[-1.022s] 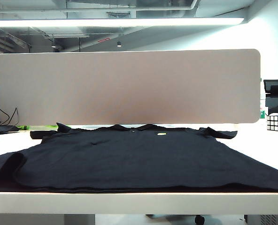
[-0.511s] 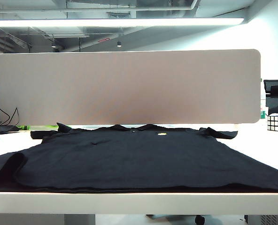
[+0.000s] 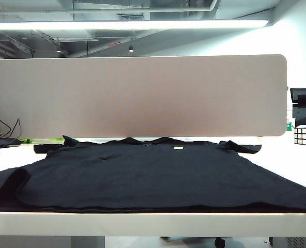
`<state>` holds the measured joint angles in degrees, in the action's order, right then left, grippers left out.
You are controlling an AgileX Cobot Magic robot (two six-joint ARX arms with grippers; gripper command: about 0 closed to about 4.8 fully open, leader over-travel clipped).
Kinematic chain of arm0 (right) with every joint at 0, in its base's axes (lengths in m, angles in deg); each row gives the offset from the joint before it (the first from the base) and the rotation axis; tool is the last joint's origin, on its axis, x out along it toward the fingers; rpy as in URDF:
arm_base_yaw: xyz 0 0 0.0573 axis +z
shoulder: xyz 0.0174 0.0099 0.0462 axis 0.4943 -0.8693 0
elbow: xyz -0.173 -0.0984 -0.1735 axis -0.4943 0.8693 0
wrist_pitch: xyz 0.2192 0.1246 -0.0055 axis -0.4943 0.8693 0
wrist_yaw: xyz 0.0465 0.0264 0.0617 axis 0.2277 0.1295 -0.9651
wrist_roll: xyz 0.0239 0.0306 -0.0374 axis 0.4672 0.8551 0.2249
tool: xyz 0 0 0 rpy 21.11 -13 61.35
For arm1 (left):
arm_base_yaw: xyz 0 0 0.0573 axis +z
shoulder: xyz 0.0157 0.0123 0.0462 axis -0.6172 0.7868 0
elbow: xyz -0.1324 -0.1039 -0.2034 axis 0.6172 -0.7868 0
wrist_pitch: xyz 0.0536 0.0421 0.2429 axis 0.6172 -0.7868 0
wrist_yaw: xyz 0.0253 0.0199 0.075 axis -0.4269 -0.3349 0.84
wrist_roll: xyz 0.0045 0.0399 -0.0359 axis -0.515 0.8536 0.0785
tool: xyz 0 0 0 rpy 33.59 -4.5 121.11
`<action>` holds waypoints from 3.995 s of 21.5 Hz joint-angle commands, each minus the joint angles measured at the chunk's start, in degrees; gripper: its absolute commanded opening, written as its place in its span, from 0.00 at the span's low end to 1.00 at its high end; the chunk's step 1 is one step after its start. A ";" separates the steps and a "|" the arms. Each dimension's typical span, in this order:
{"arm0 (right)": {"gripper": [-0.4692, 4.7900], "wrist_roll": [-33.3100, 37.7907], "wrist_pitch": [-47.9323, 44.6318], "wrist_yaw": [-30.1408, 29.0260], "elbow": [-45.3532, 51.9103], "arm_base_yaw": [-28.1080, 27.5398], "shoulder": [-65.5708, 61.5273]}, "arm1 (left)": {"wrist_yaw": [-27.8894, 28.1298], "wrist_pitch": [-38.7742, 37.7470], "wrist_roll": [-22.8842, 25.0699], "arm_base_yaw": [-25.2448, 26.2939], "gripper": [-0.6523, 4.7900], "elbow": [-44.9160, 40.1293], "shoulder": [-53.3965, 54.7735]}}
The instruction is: Fold the bottom side of the T-shirt horizontally towards the center, about one-third of the way, then fold the sleeve back towards the center, creating a straight line along the edge of the T-shirt, and finally fold the bottom of the T-shirt up towards the top, creating a neat rectangle.
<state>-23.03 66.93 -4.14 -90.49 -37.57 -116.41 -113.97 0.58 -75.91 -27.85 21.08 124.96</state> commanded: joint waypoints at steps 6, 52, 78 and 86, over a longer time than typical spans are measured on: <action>0.62 1.16 -1.16 0.28 0.00 1.75 -3.54 | 3.21 -2.58 1.38 -1.09 0.46 -0.63 0.61; 0.09 0.28 4.39 0.09 -0.02 6.34 11.74 | -3.78 -17.07 6.32 -0.13 0.11 4.26 -13.40; 0.09 12.13 23.26 -1.99 -0.11 6.34 49.57 | -2.71 -36.92 -6.93 -0.90 0.11 2.91 -48.92; 0.08 19.30 4.44 -2.69 -0.13 6.34 42.77 | -4.00 -7.93 -19.87 -0.92 0.11 2.93 -39.89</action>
<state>-3.94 74.82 -6.32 -90.27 -31.25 -72.45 -117.62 -11.00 -95.24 -28.83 23.95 83.50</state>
